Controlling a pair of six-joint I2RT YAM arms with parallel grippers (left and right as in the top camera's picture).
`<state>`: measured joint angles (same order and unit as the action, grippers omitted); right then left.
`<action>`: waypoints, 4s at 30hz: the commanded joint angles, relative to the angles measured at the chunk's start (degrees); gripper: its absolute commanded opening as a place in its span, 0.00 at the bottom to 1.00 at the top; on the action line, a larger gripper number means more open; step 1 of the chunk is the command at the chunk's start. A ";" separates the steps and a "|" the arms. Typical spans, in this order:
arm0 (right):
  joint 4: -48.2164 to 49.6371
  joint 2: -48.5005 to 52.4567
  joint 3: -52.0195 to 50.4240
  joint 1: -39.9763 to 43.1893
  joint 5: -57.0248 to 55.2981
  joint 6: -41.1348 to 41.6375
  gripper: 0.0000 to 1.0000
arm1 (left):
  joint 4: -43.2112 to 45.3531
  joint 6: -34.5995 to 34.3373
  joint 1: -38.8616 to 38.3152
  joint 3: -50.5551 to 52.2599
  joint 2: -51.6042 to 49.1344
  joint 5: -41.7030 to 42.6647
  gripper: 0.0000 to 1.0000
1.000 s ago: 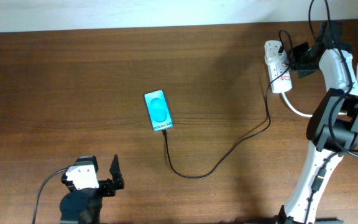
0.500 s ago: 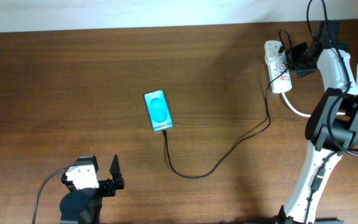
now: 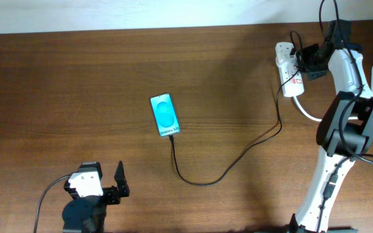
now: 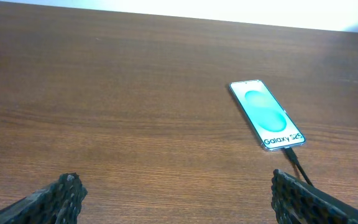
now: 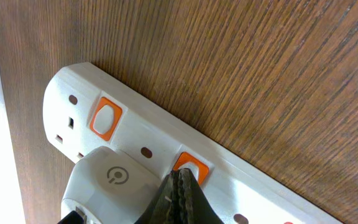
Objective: Plug charger to phone and switch on socket
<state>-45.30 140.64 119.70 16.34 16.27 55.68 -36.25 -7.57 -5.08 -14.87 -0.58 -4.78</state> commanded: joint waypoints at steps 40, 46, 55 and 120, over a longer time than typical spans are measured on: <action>-31.76 -51.47 -0.31 5.01 -9.40 -21.40 0.04 | -0.96 -0.55 -0.13 0.11 0.20 -0.22 0.99; -36.85 -62.27 -0.31 5.03 -9.27 -24.00 0.05 | -0.96 -0.55 -0.13 0.11 0.20 -0.22 0.99; -49.35 -79.87 -0.33 5.01 -9.46 -28.87 0.05 | -1.01 -0.55 -0.13 0.11 0.17 -0.22 0.99; 46.10 -140.39 -119.38 -10.73 -11.72 -58.27 0.98 | -2.45 -0.55 -0.13 0.11 0.20 -0.22 0.99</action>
<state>0.40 0.58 2.44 5.93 6.42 -3.01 -38.79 -7.60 -5.08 -14.81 -0.62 -4.78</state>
